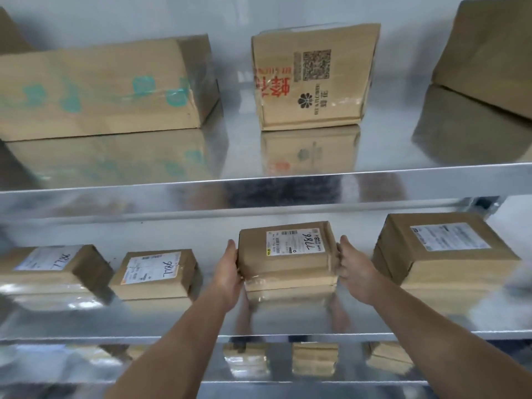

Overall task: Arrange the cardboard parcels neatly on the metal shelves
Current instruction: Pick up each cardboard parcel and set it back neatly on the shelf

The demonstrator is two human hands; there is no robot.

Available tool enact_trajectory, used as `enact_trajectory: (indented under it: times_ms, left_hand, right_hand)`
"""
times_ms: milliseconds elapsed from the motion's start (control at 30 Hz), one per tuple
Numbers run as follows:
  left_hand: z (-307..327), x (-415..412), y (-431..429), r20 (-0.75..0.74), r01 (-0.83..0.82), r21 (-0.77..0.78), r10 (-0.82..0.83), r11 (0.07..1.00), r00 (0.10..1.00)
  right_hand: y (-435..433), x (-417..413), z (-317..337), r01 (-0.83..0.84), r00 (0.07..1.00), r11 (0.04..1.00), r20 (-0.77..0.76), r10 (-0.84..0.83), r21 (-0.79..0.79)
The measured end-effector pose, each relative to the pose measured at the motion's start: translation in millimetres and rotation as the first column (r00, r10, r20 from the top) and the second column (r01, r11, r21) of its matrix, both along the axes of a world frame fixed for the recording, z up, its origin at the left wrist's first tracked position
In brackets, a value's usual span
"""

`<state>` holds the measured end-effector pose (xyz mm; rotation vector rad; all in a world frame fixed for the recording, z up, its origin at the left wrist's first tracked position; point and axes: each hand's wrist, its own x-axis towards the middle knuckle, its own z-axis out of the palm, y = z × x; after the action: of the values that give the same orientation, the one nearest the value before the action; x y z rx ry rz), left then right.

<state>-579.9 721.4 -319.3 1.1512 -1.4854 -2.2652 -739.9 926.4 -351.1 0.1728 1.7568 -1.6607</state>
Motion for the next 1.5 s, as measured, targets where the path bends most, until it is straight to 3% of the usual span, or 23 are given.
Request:
enact_trajectory:
  times_ms: [167,467,1200,1500]
  left_hand:
    - [-4,-1,-5,0.02,-0.02,-0.035,0.021,0.999,1.0]
    - [-9,-10,-6,0.07,-0.033,-0.047,0.036,0.998,0.997]
    - [-2,-13,-8,0.021,0.017,-0.055,-0.016,0.998,1.0]
    - [4,-9,-9,0.052,-0.027,-0.039,0.029,0.999,0.998]
  right_hand:
    - [2,1,1,-0.023,0.999,0.997,-0.042,0.026,0.067]
    - [2,1,1,-0.003,1.0,1.0,-0.012,0.003,0.009]
    - [-4,11,16,-0.044,0.996,0.998,-0.075,0.046,0.034]
    - [6,6,24,0.036,0.997,0.999,-0.064,-0.036,-0.012]
